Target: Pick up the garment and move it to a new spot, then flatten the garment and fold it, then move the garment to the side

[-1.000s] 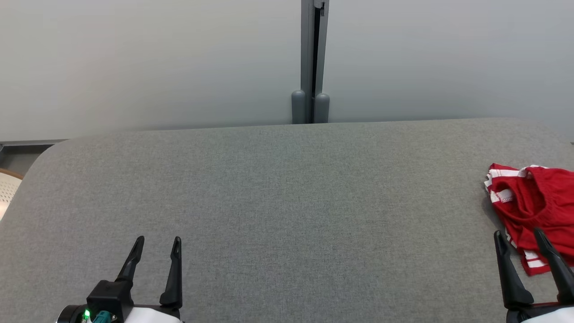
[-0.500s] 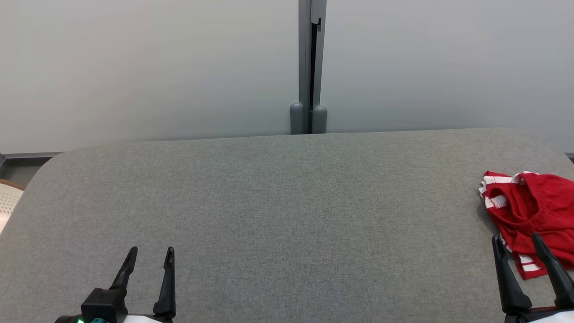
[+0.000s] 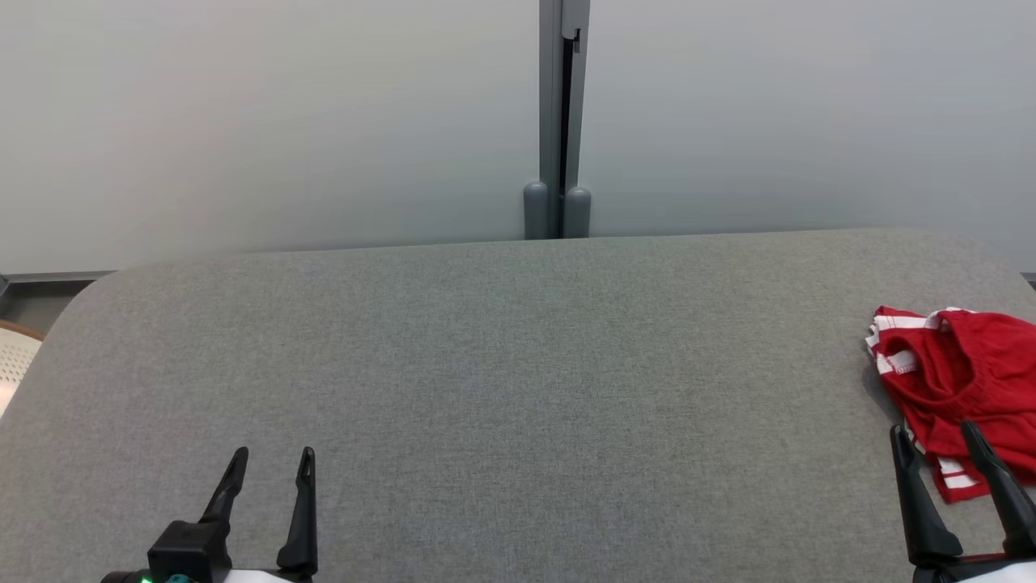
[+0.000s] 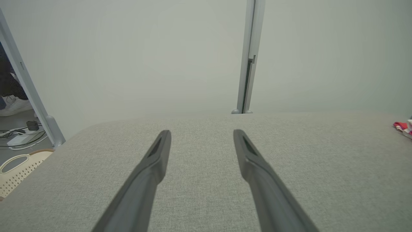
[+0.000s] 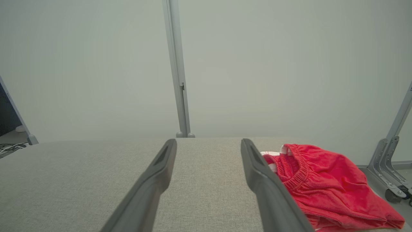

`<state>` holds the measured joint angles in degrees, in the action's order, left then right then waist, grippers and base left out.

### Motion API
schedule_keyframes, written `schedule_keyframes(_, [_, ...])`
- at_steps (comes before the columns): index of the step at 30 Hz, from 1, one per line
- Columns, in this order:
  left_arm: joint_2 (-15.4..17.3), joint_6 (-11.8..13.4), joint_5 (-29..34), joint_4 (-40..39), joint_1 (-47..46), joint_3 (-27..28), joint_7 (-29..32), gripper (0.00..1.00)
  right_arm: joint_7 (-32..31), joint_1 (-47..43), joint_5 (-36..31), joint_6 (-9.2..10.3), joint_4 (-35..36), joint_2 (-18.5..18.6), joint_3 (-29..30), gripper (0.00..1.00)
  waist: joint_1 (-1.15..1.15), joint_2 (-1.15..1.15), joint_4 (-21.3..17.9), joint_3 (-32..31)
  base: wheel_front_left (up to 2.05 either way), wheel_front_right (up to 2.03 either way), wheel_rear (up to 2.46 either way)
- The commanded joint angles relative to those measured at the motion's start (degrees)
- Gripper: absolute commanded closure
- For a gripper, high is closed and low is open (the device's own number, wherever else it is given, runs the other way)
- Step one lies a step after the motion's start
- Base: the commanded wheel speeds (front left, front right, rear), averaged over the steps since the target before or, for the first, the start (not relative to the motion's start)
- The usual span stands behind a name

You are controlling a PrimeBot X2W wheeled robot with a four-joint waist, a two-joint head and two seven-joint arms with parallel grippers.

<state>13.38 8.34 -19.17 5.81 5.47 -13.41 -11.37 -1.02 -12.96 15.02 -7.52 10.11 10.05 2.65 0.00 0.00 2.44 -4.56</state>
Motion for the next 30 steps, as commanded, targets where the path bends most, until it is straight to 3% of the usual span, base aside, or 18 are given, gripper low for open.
schedule_keyframes(1, [0.15, 0.27, -0.03, -0.06, -0.21, 0.02, -0.24, 0.0, 0.41, -0.32, 0.43, 0.07, -0.06, 0.32, 0.05, 0.0, 0.0, 0.0, 0.04, 0.08, 0.0, 0.0, 0.0])
schedule_keyframes(2, [0.16, 0.15, -0.15, -0.01, -0.28, -0.07, -0.21, 0.0, 0.39, -0.37, 0.49, 0.07, -0.07, 0.34, 0.08, 0.0, 0.0, 0.0, 0.07, 0.1, 0.0, 0.0, 0.0])
schedule_keyframes(3, [-0.08, 0.01, -0.06, 0.16, 0.03, -0.19, 0.04, 1.0, 0.02, 0.0, 0.04, 0.0, -0.22, -0.03, 0.06, 1.0, 0.0, 0.0, 0.05, 0.1, 0.0, 0.0, 0.0])
schedule_keyframes(6, [-0.74, -0.09, -0.53, 1.47, 0.46, -0.55, 0.34, 1.0, -0.06, 0.02, 0.51, -0.01, -1.68, -0.72, -0.17, 1.0, 0.0, 0.0, 0.04, 0.13, 0.0, 0.0, 0.0])
schedule_keyframes(30, [-3.25, -4.7, -22.07, 3.62, -3.37, 5.1, 5.16, 1.0, -1.34, 5.75, 23.31, 0.0, -8.16, -2.24, 0.64, 1.0, 0.0, 0.0, -0.42, 0.98, 0.0, 0.0, 0.0])
